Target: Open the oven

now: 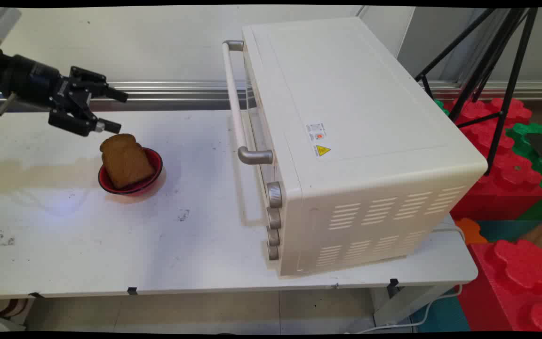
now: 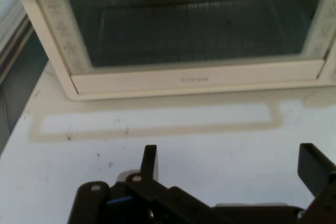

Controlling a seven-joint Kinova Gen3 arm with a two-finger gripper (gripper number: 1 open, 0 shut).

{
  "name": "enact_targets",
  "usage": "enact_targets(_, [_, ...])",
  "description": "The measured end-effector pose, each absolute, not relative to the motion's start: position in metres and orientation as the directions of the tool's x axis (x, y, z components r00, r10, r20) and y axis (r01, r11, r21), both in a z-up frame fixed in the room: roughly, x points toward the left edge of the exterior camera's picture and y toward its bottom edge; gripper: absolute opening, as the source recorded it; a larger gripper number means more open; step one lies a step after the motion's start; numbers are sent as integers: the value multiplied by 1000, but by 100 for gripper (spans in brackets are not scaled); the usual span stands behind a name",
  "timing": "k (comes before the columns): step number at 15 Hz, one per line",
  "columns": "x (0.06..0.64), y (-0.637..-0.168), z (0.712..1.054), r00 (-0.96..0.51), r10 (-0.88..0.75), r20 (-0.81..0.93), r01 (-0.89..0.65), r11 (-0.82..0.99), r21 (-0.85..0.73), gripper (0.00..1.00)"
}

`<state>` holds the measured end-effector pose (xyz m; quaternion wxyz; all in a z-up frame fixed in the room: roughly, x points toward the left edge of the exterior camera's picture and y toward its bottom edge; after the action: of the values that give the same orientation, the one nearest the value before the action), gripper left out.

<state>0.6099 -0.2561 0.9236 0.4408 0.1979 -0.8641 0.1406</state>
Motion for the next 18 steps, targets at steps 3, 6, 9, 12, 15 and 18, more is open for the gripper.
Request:
enact_targets(3, [607, -259, 937, -513, -207, 833, -467, 882, -69, 100])
enact_targets(6, [599, -265, 950, -493, -188, 849, -459, 886, -70, 100])
enact_targets(9, [589, -272, 960, -477, -170, 862, -447, 892, -71, 100])
enact_targets(12, [575, -283, 968, -453, -159, 877, -440, 896, -64, 100])
enact_targets(15, [559, -293, 973, -425, -153, 892, -436, 898, -54, 100])
enact_targets(18, [542, -304, 978, -399, -140, 906, -430, 901, -50, 100])
